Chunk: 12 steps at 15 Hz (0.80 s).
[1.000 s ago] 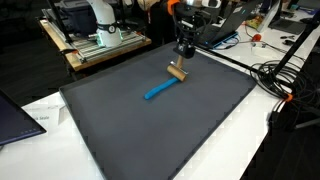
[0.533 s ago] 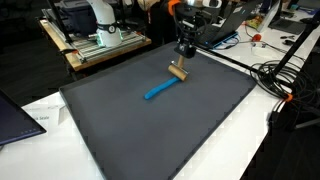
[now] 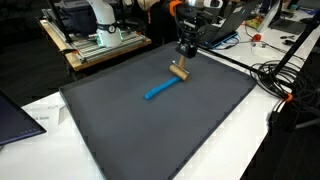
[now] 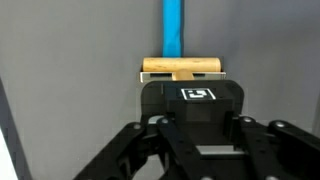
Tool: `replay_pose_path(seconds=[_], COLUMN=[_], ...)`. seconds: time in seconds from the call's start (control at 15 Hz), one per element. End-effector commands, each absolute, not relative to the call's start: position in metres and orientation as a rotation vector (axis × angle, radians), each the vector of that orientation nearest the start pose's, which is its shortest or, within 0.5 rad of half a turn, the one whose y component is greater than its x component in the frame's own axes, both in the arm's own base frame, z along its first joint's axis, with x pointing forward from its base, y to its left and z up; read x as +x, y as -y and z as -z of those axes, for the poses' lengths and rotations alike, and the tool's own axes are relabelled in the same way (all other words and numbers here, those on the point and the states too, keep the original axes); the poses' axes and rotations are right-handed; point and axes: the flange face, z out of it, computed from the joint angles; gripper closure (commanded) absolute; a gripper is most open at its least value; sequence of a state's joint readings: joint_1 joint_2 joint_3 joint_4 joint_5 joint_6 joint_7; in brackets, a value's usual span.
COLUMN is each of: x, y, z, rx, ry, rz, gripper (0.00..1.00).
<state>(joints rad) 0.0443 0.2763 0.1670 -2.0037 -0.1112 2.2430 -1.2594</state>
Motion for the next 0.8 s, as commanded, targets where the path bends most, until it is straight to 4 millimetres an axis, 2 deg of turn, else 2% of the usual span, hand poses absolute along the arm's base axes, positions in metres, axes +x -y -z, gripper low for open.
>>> replay_pose_path(seconds=[0.0,0.73], x=[0.585,0.581], y=[-0.131,-0.143], z=[-0.307,-0.305], rx=[-2.226,-2.197], ry=[2.168,2.169], rz=[-0.045,-0.013], gripper=[0.78,0.78])
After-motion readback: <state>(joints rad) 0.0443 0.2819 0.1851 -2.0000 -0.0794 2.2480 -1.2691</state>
